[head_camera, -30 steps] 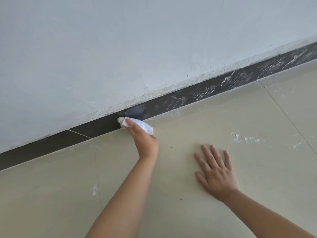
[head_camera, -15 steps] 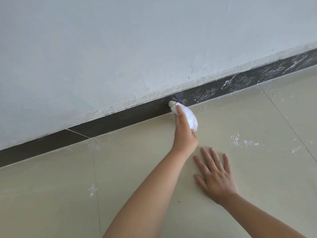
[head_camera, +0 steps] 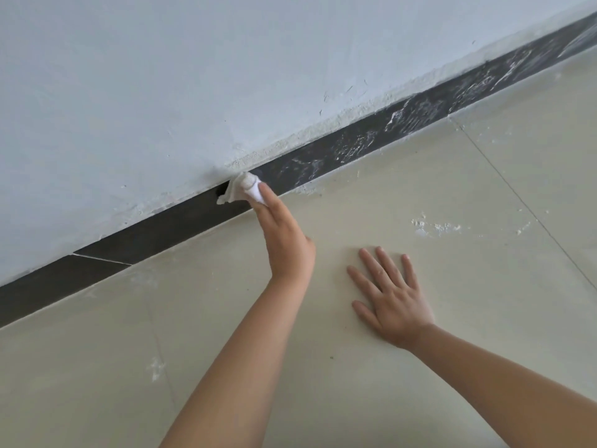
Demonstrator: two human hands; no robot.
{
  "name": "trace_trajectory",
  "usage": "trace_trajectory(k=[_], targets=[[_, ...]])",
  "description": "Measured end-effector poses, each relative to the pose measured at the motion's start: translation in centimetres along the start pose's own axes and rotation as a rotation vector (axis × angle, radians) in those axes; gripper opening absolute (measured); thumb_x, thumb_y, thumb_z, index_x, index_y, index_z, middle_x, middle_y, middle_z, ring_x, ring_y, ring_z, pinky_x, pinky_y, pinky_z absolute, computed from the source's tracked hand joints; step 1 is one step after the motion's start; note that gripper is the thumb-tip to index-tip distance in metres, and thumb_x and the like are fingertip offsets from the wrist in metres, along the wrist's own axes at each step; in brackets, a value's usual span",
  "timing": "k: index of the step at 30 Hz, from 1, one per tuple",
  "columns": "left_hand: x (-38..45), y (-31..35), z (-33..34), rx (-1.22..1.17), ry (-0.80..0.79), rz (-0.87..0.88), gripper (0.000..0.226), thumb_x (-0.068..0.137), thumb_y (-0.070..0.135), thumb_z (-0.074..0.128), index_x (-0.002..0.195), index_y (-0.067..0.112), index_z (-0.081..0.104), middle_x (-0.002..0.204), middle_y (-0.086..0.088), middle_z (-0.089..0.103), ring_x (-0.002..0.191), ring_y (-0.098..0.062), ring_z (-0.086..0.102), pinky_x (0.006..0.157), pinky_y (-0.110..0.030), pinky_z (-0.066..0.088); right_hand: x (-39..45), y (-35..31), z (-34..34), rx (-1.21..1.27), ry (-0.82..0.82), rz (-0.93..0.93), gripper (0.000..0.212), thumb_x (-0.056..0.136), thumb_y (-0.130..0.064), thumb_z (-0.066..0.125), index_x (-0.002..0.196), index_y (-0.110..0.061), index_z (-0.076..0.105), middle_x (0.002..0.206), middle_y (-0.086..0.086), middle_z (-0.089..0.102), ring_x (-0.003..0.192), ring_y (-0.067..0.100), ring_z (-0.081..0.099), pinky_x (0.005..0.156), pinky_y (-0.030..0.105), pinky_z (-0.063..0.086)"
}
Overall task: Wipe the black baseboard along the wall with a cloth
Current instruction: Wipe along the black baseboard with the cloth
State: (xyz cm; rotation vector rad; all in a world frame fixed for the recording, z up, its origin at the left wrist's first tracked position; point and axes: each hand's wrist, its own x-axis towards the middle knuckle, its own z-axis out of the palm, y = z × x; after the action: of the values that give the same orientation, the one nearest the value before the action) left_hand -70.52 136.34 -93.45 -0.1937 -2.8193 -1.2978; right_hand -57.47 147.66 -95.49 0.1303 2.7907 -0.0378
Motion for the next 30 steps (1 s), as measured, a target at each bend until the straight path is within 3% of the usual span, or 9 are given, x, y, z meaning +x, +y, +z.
trace_trajectory(k=[5, 7, 9, 12, 15, 18, 21, 26, 30], targets=[[1.3, 0.3, 2.1, 0.031, -0.102, 0.048, 0.075, 0.073, -0.022, 0.036, 0.139, -0.009, 0.004, 0.144, -0.034, -0.011, 0.136, -0.048, 0.002, 0.104, -0.027, 0.031, 0.2, -0.1, -0.3, 0.014, -0.008, 0.0, 0.072, 0.095, -0.048, 0.001, 0.117, -0.018, 0.063, 0.128, 0.013, 0.056, 0.116, 0.038, 0.052, 0.105, 0.045, 0.011], [1.4, 0.0, 2.8, 0.029, -0.164, 0.129, 0.069, 0.076, -0.022, 0.041, 0.138, -0.009, 0.012, 0.146, -0.027, 0.004, 0.133, -0.049, 0.017, 0.102, -0.027, 0.035, 0.2, -0.1, -0.3, 0.026, -0.004, 0.003, 0.072, 0.095, -0.049, 0.002, 0.117, -0.018, 0.063, 0.128, 0.013, 0.056, 0.12, 0.034, 0.049, 0.106, 0.043, 0.007], [1.4, -0.4, 3.6, 0.056, -0.19, 0.246, 0.071, 0.068, -0.026, 0.05, 0.132, -0.013, 0.023, 0.138, -0.041, 0.018, 0.125, -0.056, 0.026, 0.093, -0.04, 0.047, 0.3, -0.1, -0.1, 0.034, -0.012, 0.005, 0.071, 0.095, -0.049, 0.003, 0.116, -0.018, 0.063, 0.127, 0.013, 0.057, 0.118, 0.036, 0.051, 0.106, 0.043, 0.006], [1.9, 0.1, 3.8, 0.071, -0.402, 0.295, 0.075, 0.075, -0.023, 0.037, 0.135, 0.007, 0.003, 0.145, -0.035, -0.002, 0.136, -0.046, 0.007, 0.099, -0.044, 0.041, 0.4, -0.1, -0.2, 0.04, -0.018, 0.001, 0.072, 0.095, -0.049, 0.002, 0.117, -0.018, 0.063, 0.127, 0.013, 0.057, 0.113, 0.04, 0.054, 0.106, 0.043, 0.006], [1.3, 0.3, 3.5, -0.002, -0.338, 0.315, 0.074, 0.075, -0.023, 0.033, 0.131, 0.012, -0.001, 0.144, -0.03, -0.006, 0.136, -0.048, 0.008, 0.099, -0.048, 0.04, 0.5, -0.2, -0.5, 0.031, -0.016, -0.005, 0.072, 0.094, -0.05, 0.002, 0.118, -0.019, 0.063, 0.127, 0.013, 0.057, 0.113, 0.04, 0.054, 0.105, 0.042, 0.006], [0.6, 0.6, 2.5, -0.062, -0.204, 0.242, 0.077, 0.07, -0.023, 0.034, 0.135, 0.006, 0.003, 0.141, -0.041, 0.0, 0.132, -0.054, 0.013, 0.103, -0.034, 0.032, 0.4, -0.3, -0.6, -0.003, -0.031, 0.005, 0.072, 0.094, -0.049, 0.0, 0.118, -0.021, 0.063, 0.127, 0.011, 0.057, 0.113, 0.038, 0.055, 0.105, 0.043, 0.011], [-0.1, 1.0, 1.2, -0.08, 0.041, 0.176, 0.068, 0.066, -0.024, 0.03, 0.131, -0.02, 0.012, 0.135, -0.048, 0.007, 0.129, -0.054, 0.014, 0.102, -0.004, 0.006, 0.1, -0.3, -1.0, -0.029, -0.113, -0.002, 0.066, 0.094, -0.049, 0.007, 0.114, -0.025, 0.065, 0.124, 0.007, 0.06, 0.111, 0.032, 0.058, 0.097, 0.051, 0.039], [-1.8, 0.7, -0.5, -0.136, 0.241, -0.095, 0.068, 0.076, -0.021, 0.03, 0.136, -0.013, -0.001, 0.144, -0.036, -0.001, 0.137, -0.045, 0.005, 0.105, -0.009, 0.002, 0.4, 2.5, -2.8, -0.098, -0.171, -0.186, 0.067, 0.088, -0.055, 0.009, 0.122, -0.026, 0.059, 0.133, 0.01, 0.052, 0.121, 0.032, 0.05, 0.094, 0.06, 0.035], [-0.7, 0.1, -0.7, -0.097, 0.23, -0.266, 0.071, 0.078, -0.02, 0.029, 0.138, -0.007, -0.006, 0.148, -0.025, -0.01, 0.14, -0.033, -0.004, 0.093, 0.008, -0.006, 1.7, 7.2, -4.1, -0.153, -0.179, -0.252, 0.079, 0.094, -0.044, -0.008, 0.11, -0.026, 0.067, 0.12, 0.006, 0.063, 0.107, 0.025, 0.062, 0.08, 0.053, 0.049]])
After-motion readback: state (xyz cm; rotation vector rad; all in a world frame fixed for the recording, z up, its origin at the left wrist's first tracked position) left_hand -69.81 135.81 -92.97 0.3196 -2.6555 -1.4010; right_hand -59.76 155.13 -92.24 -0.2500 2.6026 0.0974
